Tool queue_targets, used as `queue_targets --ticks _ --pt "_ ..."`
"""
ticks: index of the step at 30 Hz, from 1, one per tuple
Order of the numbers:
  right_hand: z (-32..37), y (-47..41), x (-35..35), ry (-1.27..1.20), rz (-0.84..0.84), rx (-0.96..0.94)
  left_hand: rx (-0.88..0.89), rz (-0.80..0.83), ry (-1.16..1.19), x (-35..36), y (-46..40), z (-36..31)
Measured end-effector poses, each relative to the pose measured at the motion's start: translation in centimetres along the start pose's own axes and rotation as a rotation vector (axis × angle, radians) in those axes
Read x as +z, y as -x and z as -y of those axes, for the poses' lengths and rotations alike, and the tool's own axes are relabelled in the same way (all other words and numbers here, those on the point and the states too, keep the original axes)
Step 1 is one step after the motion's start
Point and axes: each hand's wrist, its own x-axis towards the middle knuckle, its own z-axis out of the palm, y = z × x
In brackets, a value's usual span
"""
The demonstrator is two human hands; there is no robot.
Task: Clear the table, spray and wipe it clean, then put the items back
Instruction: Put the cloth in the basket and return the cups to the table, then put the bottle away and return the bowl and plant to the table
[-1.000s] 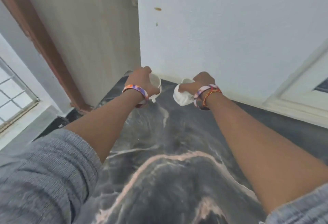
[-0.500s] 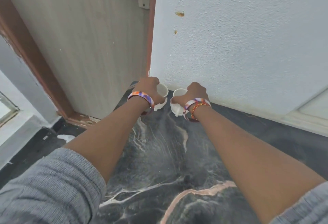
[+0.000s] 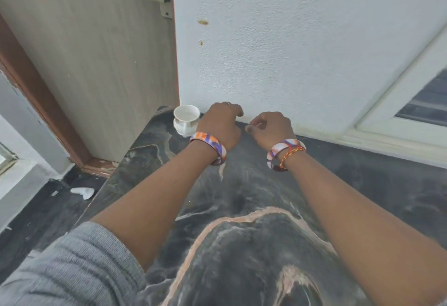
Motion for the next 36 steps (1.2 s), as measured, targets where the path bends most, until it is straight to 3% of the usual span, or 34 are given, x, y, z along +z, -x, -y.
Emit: queue_targets --ticks 6,12,20,32,36 --pt "-8.5 7.2 -7.6 0.029 -0.048 0.062 0.126 0.193 -0.043 4.0 3.8 -10.6" --pt "-19.5 17.1 -16.4 0.121 -0.081 0.126 0.314 0.286 -0.068 10.7 10.1 -25.8" --pt "-35.0 30.0 -26.5 0.223 -0.176 0.366 0.512 0.428 -0.041 20.5 19.1 -43.5" --pt "-50.3 35.0 -34.0 0.174 -0.239 0.482 0.706 0.535 -0.109 31.2 20.5 -58.2" --pt "-56.0 34.5 -37.1 0.187 -0.181 0.533 0.723 0.576 -0.084 35.2 19.1 -63.6"
